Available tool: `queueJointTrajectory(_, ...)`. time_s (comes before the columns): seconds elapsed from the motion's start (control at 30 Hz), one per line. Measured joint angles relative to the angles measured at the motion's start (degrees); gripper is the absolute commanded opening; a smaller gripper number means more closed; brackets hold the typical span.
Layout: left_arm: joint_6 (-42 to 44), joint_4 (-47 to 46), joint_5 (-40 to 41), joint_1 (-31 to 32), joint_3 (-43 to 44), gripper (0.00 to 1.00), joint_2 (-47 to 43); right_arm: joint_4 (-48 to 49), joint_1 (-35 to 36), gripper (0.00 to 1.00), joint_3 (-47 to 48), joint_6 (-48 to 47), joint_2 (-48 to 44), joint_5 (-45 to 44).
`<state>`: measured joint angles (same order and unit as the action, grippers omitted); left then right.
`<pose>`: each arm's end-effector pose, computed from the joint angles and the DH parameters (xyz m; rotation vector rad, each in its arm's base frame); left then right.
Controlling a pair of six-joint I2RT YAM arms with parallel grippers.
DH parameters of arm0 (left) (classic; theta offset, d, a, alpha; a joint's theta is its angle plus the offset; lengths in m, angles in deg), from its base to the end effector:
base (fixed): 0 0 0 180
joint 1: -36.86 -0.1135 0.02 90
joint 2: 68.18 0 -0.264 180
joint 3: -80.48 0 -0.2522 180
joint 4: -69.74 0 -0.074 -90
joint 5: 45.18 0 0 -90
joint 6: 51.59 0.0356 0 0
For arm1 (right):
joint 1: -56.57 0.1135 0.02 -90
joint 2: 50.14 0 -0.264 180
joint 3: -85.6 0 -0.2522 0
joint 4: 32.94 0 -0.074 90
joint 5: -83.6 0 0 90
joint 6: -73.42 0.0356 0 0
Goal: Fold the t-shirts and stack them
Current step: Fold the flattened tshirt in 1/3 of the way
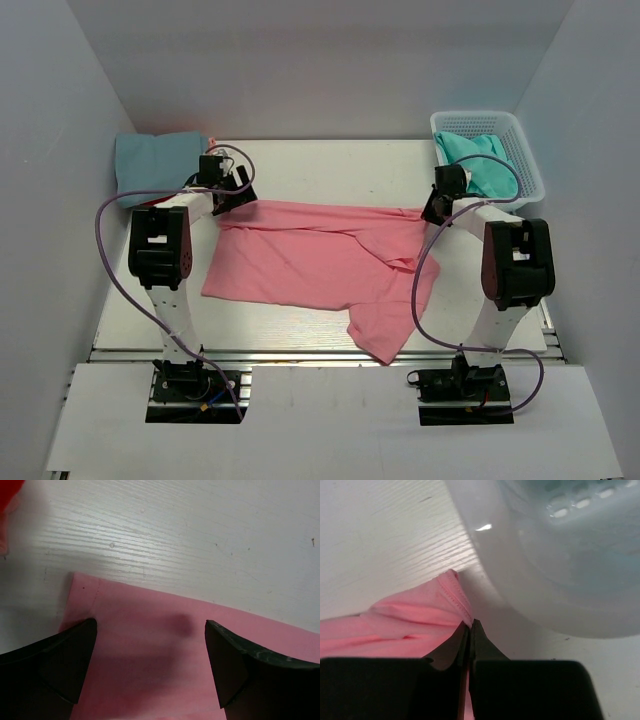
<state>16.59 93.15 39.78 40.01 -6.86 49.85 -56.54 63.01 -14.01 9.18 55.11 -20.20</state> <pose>0.4432 -0.0275 0.1561 -0.3560 2.4147 -0.3033 0.3888 0.0353 0.1809 0.5075 2.3301 -0.0264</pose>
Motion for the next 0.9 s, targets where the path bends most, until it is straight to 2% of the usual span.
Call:
queueJointTrajectory(0.07, 0.0, -0.1, -0.4, -0.2, -0.1, 1.00, -0.1, 1.1, -0.1, 0.05, 0.0, -1.4, 0.0, 2.8)
queueJointTrajectory(0.1, 0.0, -0.2, -0.7, -0.2, 0.0, 1.00, -0.1, 1.7, -0.1, 0.11, 0.0, -2.1, 0.0, 3.9)
queueJointTrajectory(0.3, 0.9, -0.7, -2.9, -0.3, 0.0, 1.00, -0.1, 3.1, 0.1, 0.37, 0.0, -6.8, -1.4, 10.2)
queueJointTrajectory(0.33, 0.9, -0.8, -3.3, -0.3, -0.1, 1.00, -0.2, 3.3, 0.2, 0.37, 0.0, -7.6, -2.2, 11.6)
queueJointTrajectory(0.4, 0.7, -1.1, -3.7, -0.3, -0.7, 1.00, -0.6, 3.2, 0.5, 0.45, 0.0, -8.8, -3.8, 14.0)
queueJointTrajectory(0.43, 0.7, -1.0, -3.9, -0.3, -1.0, 1.00, -0.9, 3.2, 0.8, 0.55, 0.0, -9.5, -4.9, 15.0)
queueJointTrajectory(0.5, 0.3, -0.7, -4.0, -0.3, -1.9, 1.00, -1.8, 3.2, 1.6, 0.67, 0.0, -10.0, -6.7, 15.7)
queueJointTrajectory(0.53, 0.2, -0.4, -3.8, -0.3, -2.3, 1.00, -2.5, 3.5, 2.1, 0.77, -0.5, -10.1, -7.9, 15.7)
queueJointTrajectory(0.57, 0.1, 0.0, -3.4, -0.2, -2.7, 1.00, -3.3, 3.7, 2.7, 0.83, -1.6, -10.2, -9.4, 15.5)
queueJointTrajectory(0.77, -0.7, 0.5, 0.6, 0.1, -8.3, 1.00, -12.2, 3.7, 5.8, 0.86, -8.9, -9.9, -17.8, 16.1)
queueJointTrajectory(0.9, -0.8, -0.7, 1.5, 0.1, -10.7, 1.00, -15.5, 5.5, 6.7, 0.86, -12.7, -9.4, -17.5, 21.3)
